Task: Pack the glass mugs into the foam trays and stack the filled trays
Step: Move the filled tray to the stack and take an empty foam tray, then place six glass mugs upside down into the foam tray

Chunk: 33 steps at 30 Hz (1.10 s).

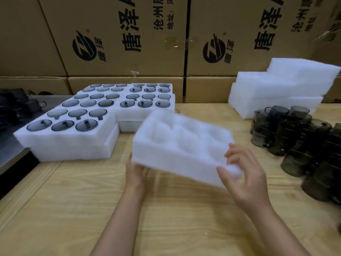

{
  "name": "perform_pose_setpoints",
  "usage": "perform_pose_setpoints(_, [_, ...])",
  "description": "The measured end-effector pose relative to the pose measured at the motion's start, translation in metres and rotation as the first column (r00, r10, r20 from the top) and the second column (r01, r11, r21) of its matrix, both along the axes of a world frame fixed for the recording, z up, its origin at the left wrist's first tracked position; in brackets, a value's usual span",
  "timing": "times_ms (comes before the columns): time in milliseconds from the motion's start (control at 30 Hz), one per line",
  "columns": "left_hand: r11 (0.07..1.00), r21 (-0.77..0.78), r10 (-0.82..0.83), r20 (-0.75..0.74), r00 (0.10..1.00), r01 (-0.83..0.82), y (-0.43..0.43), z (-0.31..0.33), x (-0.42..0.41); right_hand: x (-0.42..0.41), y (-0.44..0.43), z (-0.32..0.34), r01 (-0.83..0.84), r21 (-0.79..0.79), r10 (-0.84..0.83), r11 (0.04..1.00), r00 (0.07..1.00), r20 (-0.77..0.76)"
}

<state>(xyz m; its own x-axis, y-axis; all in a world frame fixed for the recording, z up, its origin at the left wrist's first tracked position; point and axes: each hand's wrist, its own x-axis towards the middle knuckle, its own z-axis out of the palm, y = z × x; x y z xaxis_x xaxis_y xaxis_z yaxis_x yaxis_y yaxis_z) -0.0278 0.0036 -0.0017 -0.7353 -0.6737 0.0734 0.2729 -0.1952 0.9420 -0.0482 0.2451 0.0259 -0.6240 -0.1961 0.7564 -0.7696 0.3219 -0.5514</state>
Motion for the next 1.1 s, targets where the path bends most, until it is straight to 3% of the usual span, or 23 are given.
perform_pose_setpoints(133, [0.932, 0.180, -0.307, -0.069, 0.949, 0.314, -0.007, 0.006, 0.015, 0.016, 0.017, -0.027, -0.122, 0.061, 0.115, 0.991, 0.988, 0.105])
perform_pose_setpoints(267, [0.950, -0.120, -0.285, 0.046, 0.957, 0.289, 0.003, -0.002, 0.021, 0.011, 0.023, -0.027, -0.035, -0.021, 0.039, 0.999, 0.971, 0.237])
perform_pose_setpoints(433, [0.908, -0.151, -0.374, 0.125, 0.919, 0.390, -0.003, -0.009, 0.023, 0.005, 0.036, -0.020, -0.119, -0.196, 0.193, 0.973, 0.885, 0.424])
perform_pose_setpoints(533, [0.905, -0.148, -0.382, 0.125, 0.915, 0.398, -0.003, -0.012, 0.020, 0.002, 0.041, -0.016, -0.009, -0.259, 0.131, 0.966, 0.880, 0.457])
perform_pose_setpoints(667, [0.902, -0.133, -0.396, 0.120, 0.910, 0.410, -0.003, -0.015, 0.018, -0.012, 0.047, -0.015, 0.358, -0.090, -0.306, 0.929, 0.883, 0.355])
perform_pose_setpoints(767, [0.897, -0.151, -0.400, 0.121, 0.909, 0.415, -0.002, -0.015, 0.015, -0.042, 0.053, -0.006, 0.513, 0.234, -0.561, 0.826, 0.785, 0.262])
perform_pose_setpoints(833, [0.891, -0.168, -0.405, 0.129, 0.905, 0.423, -0.001, -0.014, 0.012, -0.065, 0.058, 0.008, 0.569, 0.430, -0.683, 0.701, 0.709, 0.176])
perform_pose_setpoints(933, [0.886, -0.180, -0.408, 0.133, 0.903, 0.427, 0.002, -0.014, 0.009, -0.098, 0.069, 0.028, 0.617, 0.570, -0.792, 0.543, 0.602, 0.103])
perform_pose_setpoints(1100, [0.892, -0.180, -0.399, 0.120, 0.909, 0.415, 0.004, -0.014, 0.006, -0.136, 0.084, 0.045, 0.495, 0.748, -0.849, 0.443, 0.500, 0.171])
